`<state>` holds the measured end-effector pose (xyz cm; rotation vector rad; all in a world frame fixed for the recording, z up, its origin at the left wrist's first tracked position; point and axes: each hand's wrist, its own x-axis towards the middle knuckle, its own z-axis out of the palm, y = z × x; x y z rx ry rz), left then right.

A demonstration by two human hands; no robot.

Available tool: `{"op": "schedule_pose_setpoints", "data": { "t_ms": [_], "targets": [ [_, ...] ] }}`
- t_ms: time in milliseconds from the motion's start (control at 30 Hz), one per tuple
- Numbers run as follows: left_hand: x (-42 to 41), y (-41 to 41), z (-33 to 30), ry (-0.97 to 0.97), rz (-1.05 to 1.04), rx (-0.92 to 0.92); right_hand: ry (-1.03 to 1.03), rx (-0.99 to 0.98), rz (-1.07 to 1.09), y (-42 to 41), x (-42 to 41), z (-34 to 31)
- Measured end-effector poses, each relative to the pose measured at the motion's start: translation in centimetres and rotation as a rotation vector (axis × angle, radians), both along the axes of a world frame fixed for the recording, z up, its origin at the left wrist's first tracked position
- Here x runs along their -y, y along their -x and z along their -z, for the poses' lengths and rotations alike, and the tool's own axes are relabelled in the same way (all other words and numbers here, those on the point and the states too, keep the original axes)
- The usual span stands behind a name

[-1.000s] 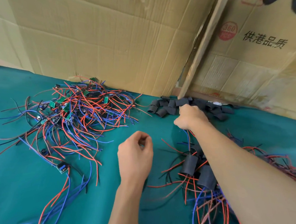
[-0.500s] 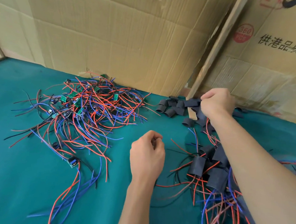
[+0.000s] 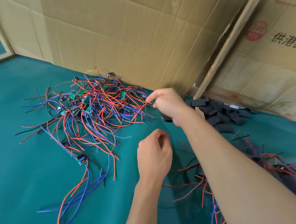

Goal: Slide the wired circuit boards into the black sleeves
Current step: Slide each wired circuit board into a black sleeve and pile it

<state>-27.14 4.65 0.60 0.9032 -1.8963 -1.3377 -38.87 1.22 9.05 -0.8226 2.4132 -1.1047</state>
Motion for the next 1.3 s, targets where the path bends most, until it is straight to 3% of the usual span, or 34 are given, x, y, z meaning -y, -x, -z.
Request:
{"op": "schedule_pose_setpoints", "data": {
  "t_ms": [133, 233, 367, 600, 733, 900, 967, 1300],
  "targets": [
    [0.2, -0.1, 0.0, 0.021, -0.001, -0.022, -0.079, 0.001, -0.076, -1.4, 2.2, 1.9],
    [0.3, -0.1, 0.0, 0.026, 0.000, -0.026, -0.052, -0.028, -0.006, -1.1, 2.2, 2.6],
    [0.2, -0.1, 0.0, 0.009, 0.003, -0.023, 0.209, 0.120, 0.182, -0.1, 0.4, 2.5],
    [0.6, 0.1, 0.2, -0.155, -0.048, -0.112, 0.645, 0.590, 0.291, -1.2, -4.3, 1.1],
    [0.9, 0.1, 0.2, -0.238, -0.019, -0.182, 0.743, 0.588, 0.349, -2.3, -7.2, 0.7],
    [1.0, -0.1, -1.1, -0.742, 0.144, -0.515, 0.627, 0.489, 0.144, -3.7, -10.9, 1.7],
    [1.1, -0.3, -1.5, -0.878, 0.195, -0.565, 0.529, 0.466, 0.003, -4.1, -12.3, 2.2],
    [0.9, -0.3, -1.2, -0.888, 0.211, -0.497, 0.107, 0.354, -0.451, -4.9, -14.2, 1.2]
  ]
}}
